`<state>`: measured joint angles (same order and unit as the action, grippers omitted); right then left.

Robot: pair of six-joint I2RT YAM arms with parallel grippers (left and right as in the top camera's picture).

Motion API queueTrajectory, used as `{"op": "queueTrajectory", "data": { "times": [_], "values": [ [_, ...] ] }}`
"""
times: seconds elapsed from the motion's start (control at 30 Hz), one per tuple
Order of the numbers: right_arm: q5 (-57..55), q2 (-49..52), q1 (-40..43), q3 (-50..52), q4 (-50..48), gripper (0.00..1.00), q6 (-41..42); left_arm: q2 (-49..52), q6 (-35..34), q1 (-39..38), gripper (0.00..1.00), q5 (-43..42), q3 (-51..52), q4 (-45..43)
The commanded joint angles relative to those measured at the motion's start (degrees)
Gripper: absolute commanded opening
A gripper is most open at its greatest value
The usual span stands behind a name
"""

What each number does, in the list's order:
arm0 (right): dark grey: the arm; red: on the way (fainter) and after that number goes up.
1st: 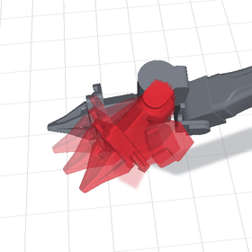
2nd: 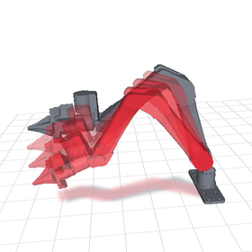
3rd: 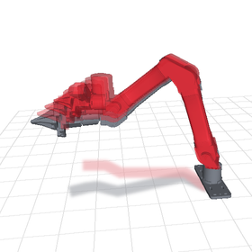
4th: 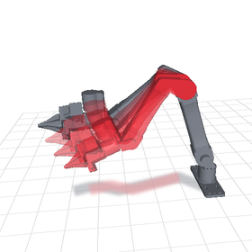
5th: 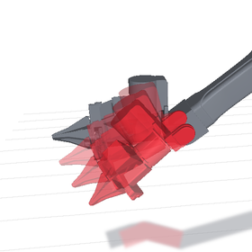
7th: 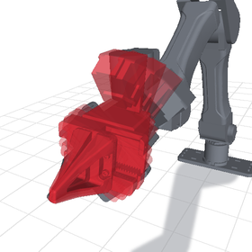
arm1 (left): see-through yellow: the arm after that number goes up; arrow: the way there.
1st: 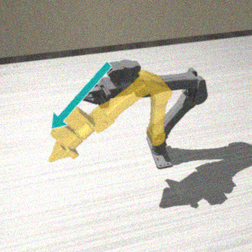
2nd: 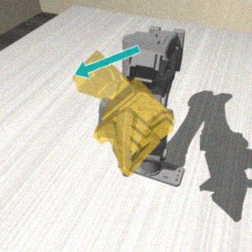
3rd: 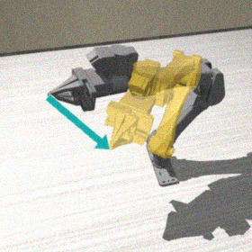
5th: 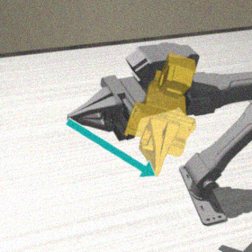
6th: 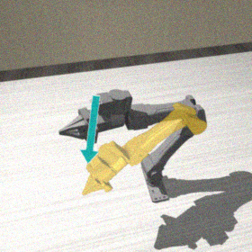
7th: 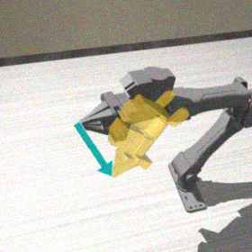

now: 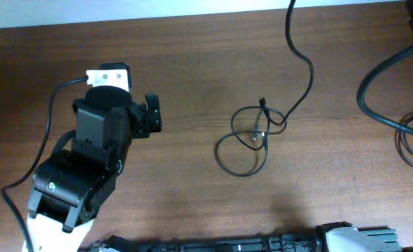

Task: Untangle cables
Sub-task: 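Drag the grasped cable up and off to the upper right, then reach the left gripper to the remaining cable and grasp it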

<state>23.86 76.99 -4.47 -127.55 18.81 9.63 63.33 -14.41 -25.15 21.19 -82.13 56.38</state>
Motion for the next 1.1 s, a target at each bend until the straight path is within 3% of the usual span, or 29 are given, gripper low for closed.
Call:
{"op": "queueTrajectory", "data": {
  "times": [0.0,0.27,0.33,0.47,0.57,0.6,0.73,0.93,1.07],
  "values": [
    [1.5,0.0,0.0,-0.2,1.3,0.04,1.8,0.1,-0.5,0.3,0.99,-0.4,-0.3,-0.1],
    [6.2,0.0,0.0,-0.2,-2.5,0.04,1.9,0.1,-0.8,0.3,0.99,-0.7,-0.3,-1.2],
    [7.1,-0.1,0.0,-0.2,-1.4,0.04,1.8,0.3,-4.7,0.3,0.99,-1.1,-0.3,-4.0],
    [7.1,-0.1,0.0,-0.2,-0.1,0.04,1.8,3.2,-4.2,0.3,0.99,-10.6,-0.3,-5.3],
    [7.3,-0.1,0.0,-0.2,-0.1,0.04,1.8,8.1,5.8,0.3,0.99,-25.8,-0.3,-5.3],
    [7.3,-0.1,0.0,-0.2,-0.1,0.04,1.8,10.8,12.3,0.3,0.99,-32.1,-0.3,-5.0],
    [7.9,-0.1,0.0,-0.2,0.1,0.04,1.8,20.5,25.5,0.3,0.99,-40.7,-0.3,-6.1],
    [9.0,-0.1,0.0,-0.2,0.5,0.04,1.8,32.4,39.5,0.0,0.99,-55.3,-0.3,-11.5],
    [9.0,-0.1,0.0,-0.2,0.7,0.04,1.8,37.4,55.1,0.0,1.0,-68.6,-0.3,-11.8]
  ]
}}
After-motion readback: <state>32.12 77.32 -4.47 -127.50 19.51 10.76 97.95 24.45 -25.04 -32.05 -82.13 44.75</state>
